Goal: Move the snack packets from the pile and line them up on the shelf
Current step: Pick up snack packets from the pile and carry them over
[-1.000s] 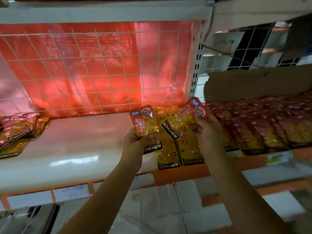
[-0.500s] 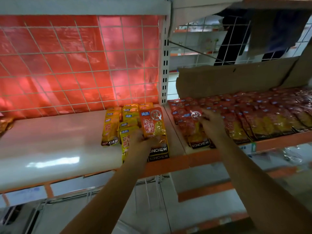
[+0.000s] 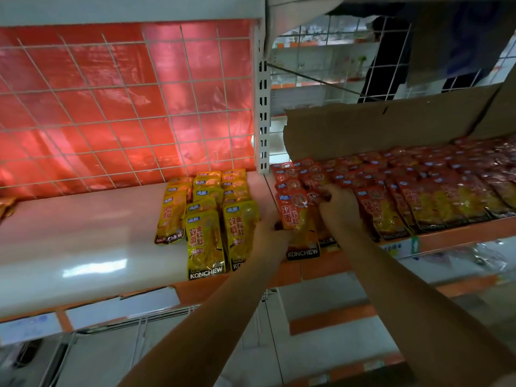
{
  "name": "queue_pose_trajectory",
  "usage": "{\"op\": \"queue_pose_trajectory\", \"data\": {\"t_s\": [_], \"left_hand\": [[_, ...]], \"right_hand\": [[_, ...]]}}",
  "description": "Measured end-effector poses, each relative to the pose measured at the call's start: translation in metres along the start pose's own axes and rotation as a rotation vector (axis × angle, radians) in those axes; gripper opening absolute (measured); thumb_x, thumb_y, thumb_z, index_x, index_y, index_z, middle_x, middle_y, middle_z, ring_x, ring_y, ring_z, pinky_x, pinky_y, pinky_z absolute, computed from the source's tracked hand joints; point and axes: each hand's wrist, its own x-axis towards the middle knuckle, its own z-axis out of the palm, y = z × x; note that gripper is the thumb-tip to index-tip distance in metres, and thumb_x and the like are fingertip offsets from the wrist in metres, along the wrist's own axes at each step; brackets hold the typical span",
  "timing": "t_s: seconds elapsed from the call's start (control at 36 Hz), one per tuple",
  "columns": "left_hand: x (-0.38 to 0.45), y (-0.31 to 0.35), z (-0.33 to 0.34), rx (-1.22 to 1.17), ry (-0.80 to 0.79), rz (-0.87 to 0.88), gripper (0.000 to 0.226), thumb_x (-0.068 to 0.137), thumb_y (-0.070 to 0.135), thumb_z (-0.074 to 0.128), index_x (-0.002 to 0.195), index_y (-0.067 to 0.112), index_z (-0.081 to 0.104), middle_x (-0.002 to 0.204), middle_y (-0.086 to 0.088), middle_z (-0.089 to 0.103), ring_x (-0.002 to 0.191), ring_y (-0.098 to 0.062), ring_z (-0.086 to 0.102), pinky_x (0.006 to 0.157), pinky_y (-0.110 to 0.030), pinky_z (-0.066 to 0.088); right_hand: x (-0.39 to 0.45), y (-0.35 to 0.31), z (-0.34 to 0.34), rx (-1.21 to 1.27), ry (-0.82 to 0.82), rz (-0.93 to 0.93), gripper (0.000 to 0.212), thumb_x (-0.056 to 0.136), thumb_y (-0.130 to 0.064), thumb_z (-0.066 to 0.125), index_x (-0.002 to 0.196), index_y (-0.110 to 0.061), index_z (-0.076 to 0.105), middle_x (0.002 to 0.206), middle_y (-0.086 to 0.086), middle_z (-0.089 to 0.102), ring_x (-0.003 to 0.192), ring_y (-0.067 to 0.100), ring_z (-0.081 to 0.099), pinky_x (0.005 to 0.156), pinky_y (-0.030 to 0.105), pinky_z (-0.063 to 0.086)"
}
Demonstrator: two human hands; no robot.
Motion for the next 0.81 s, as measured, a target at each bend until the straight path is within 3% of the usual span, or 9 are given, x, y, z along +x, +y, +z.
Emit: {"op": "queue_pose_trajectory", "data": {"t_s": [0.08, 0.14, 0.25, 0.33, 0.47, 0.61, 0.69, 0.81], "left_hand": [[0.012, -0.006, 0.002, 0.158, 0.033, -0.005, 0.023, 0.084, 0.002, 0.064, 0.105, 0.01, 0.063, 0.09, 0.0, 0.063, 0.09, -0.02, 0.062, 0.071, -0.026, 0.052], [0.018, -0.008, 0.005, 0.252, 0.054, 0.027, 0.015, 0.085, 0.005, 0.065, 0.097, 0.012, 0.062, 0.084, 0.004, 0.061, 0.088, -0.017, 0.061, 0.06, -0.017, 0.046], [0.022, -0.008, 0.012, 0.44, 0.044, 0.11, 0.012, 0.087, 0.009, 0.064, 0.089, 0.016, 0.053, 0.077, 0.009, 0.055, 0.081, -0.013, 0.057, 0.058, -0.013, 0.042], [0.022, -0.007, 0.019, 0.591, 0.006, 0.175, 0.021, 0.087, 0.017, 0.065, 0.105, 0.009, 0.058, 0.097, -0.003, 0.065, 0.092, -0.02, 0.06, 0.074, -0.025, 0.049], [0.024, -0.002, 0.026, 0.831, -0.066, 0.168, 0.035, 0.089, 0.027, 0.061, 0.118, 0.009, 0.053, 0.114, -0.009, 0.062, 0.105, -0.026, 0.058, 0.085, -0.033, 0.046], [0.024, 0.004, 0.031, 1.031, -0.1, 0.167, 0.033, 0.092, 0.031, 0.055, 0.115, 0.007, 0.055, 0.113, -0.012, 0.06, 0.104, -0.027, 0.057, 0.08, -0.031, 0.045], [0.022, 0.007, 0.031, 1.088, -0.121, 0.179, 0.03, 0.094, 0.03, 0.051, 0.111, 0.006, 0.056, 0.111, -0.012, 0.061, 0.102, -0.027, 0.058, 0.077, -0.031, 0.045], [0.02, 0.011, 0.03, 1.138, -0.146, 0.207, 0.032, 0.095, 0.031, 0.049, 0.112, 0.006, 0.056, 0.112, -0.012, 0.059, 0.102, -0.027, 0.058, 0.08, -0.033, 0.048]], "right_hand": [[0.004, -0.001, -0.003, 0.053, -0.009, 0.003, 0.025, 0.085, -0.016, 0.067, 0.108, -0.007, 0.067, 0.11, 0.01, 0.067, 0.102, 0.024, 0.061, 0.082, 0.028, 0.045], [0.007, -0.001, -0.005, 0.087, -0.02, 0.005, 0.024, 0.084, -0.015, 0.068, 0.105, -0.005, 0.068, 0.108, 0.011, 0.068, 0.1, 0.023, 0.062, 0.082, 0.026, 0.045], [0.009, -0.001, -0.011, 0.11, -0.024, -0.005, 0.019, 0.084, -0.006, 0.066, 0.102, -0.001, 0.069, 0.106, 0.014, 0.068, 0.099, 0.024, 0.063, 0.086, 0.03, 0.048], [0.012, -0.002, -0.014, 0.14, -0.031, 0.029, 0.019, 0.085, -0.004, 0.063, 0.102, -0.001, 0.069, 0.107, 0.013, 0.068, 0.101, 0.023, 0.061, 0.083, 0.026, 0.045], [0.013, -0.003, -0.018, 0.139, -0.026, 0.075, 0.02, 0.089, -0.004, 0.057, 0.106, -0.002, 0.068, 0.111, 0.013, 0.066, 0.104, 0.022, 0.06, 0.079, 0.02, 0.04], [0.011, -0.003, -0.02, 0.136, -0.053, 0.08, 0.027, 0.092, -0.002, 0.049, 0.114, -0.003, 0.065, 0.117, 0.012, 0.064, 0.108, 0.02, 0.058, 0.076, 0.013, 0.04], [0.007, -0.004, -0.019, 0.154, -0.072, 0.073, 0.034, 0.089, 0.001, 0.048, 0.119, -0.004, 0.063, 0.121, 0.012, 0.062, 0.112, 0.021, 0.057, 0.085, 0.019, 0.041], [0.001, -0.005, -0.02, 0.157, -0.066, 0.067, 0.035, 0.089, -0.001, 0.051, 0.122, -0.005, 0.061, 0.125, 0.011, 0.06, 0.114, 0.021, 0.056, 0.084, 0.017, 0.04]]}}
